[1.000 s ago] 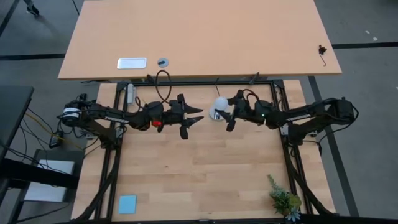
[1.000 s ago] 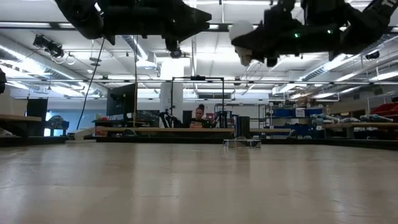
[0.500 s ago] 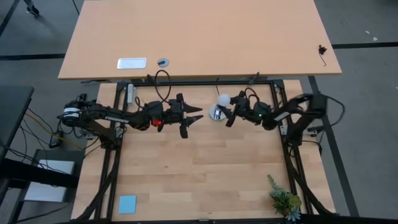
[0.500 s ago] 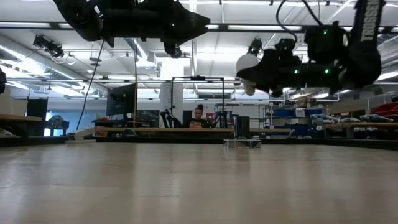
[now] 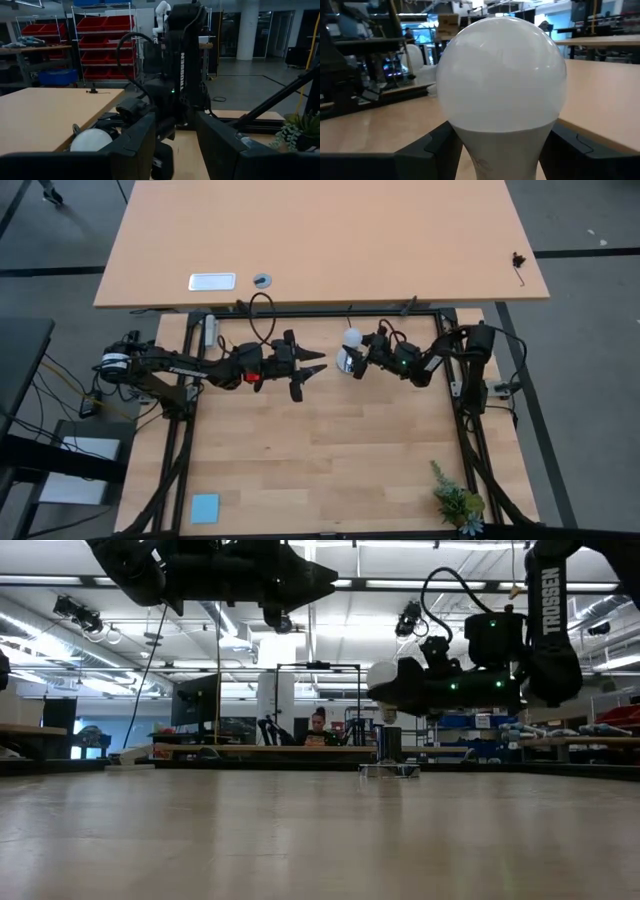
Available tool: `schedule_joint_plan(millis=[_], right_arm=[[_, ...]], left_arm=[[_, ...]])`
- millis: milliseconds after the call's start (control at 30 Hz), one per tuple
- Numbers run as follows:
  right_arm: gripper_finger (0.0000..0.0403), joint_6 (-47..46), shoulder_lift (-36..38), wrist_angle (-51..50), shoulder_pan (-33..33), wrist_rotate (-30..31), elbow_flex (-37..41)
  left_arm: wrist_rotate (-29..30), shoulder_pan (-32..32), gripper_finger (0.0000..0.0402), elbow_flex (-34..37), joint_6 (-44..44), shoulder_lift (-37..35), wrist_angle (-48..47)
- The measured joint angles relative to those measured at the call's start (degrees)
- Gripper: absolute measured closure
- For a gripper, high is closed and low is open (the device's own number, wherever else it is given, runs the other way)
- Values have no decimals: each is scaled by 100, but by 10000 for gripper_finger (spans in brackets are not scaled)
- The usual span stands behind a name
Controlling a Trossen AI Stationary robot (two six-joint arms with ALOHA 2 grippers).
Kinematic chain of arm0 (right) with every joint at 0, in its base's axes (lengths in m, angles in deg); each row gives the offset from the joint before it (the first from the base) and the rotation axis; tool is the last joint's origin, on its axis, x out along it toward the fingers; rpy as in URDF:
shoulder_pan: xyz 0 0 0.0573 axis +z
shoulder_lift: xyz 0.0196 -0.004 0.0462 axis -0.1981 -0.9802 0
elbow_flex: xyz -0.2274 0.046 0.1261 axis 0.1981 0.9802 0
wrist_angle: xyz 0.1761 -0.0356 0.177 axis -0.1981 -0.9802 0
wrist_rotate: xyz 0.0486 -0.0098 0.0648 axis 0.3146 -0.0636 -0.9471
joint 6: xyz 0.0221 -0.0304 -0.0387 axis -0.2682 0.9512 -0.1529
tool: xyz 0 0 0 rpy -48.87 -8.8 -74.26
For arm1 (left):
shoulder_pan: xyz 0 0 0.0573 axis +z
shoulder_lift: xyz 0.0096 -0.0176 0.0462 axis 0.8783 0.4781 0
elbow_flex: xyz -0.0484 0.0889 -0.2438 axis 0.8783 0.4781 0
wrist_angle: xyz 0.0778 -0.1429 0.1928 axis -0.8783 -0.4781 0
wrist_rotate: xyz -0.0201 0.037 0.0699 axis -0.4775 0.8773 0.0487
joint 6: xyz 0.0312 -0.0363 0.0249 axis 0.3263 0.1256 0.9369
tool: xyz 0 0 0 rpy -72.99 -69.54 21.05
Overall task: Screw lightbulb
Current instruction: Insert the white lightbulb into the silver lamp
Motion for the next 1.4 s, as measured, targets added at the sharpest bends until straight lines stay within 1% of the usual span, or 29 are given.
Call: schedule_joint_plan(millis=[167,467,633,1133,1233,1400], right_arm=[[176,-124,-206,-35,-65,-116,-34],[179,-194,-849,-26,-11,-129,-440],[179,-128,-870,-37,-4,-138,-650],[177,-114,-870,-48,21,-126,-621],[169,-137,-870,-62,56,-46,-619],[139,-244,-870,-77,73,5,-616]], left_arm=[[2,0,254,0,0,0,-8],[11,0,254,0,-2,0,-16],[17,0,254,0,7,-2,-6],[20,0,254,0,4,-2,-39],[20,0,254,0,2,-2,-41],[20,0,254,0,0,-2,-41]])
